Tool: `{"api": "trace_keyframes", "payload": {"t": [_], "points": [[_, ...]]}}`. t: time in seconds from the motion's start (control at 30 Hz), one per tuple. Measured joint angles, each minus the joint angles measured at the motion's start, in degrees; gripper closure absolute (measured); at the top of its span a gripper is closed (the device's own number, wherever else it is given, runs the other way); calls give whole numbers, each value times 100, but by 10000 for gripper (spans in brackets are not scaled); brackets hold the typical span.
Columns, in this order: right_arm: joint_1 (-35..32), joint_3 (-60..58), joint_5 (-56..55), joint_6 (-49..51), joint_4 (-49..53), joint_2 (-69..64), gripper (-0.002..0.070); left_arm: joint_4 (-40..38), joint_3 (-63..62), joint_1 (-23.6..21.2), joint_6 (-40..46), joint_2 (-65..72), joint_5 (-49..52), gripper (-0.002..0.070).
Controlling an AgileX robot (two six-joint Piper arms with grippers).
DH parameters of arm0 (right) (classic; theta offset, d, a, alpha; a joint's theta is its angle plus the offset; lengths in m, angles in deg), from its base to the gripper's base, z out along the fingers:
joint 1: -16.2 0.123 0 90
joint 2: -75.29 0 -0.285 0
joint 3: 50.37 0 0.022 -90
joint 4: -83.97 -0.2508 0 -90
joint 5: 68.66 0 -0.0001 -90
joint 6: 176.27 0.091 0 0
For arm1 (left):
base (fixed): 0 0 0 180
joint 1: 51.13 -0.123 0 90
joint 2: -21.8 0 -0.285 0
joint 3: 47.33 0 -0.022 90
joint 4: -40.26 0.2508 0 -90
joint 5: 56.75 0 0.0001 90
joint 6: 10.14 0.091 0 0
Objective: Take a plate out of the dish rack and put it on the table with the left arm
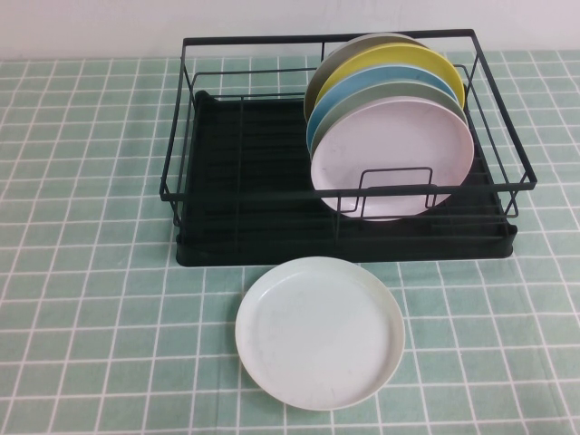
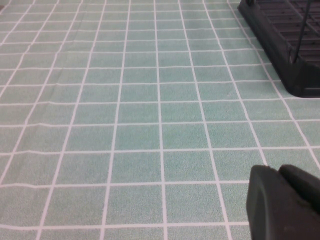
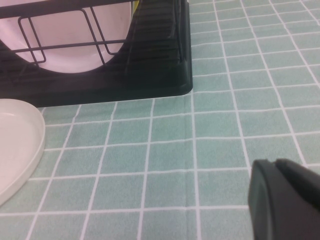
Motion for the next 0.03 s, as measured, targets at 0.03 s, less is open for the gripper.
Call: {"api": "trace_keyframes", "payload": {"t": [0.03], "points": [[0, 0, 0, 0, 0, 0, 694, 0, 0, 0, 0, 0, 0, 678]]}}
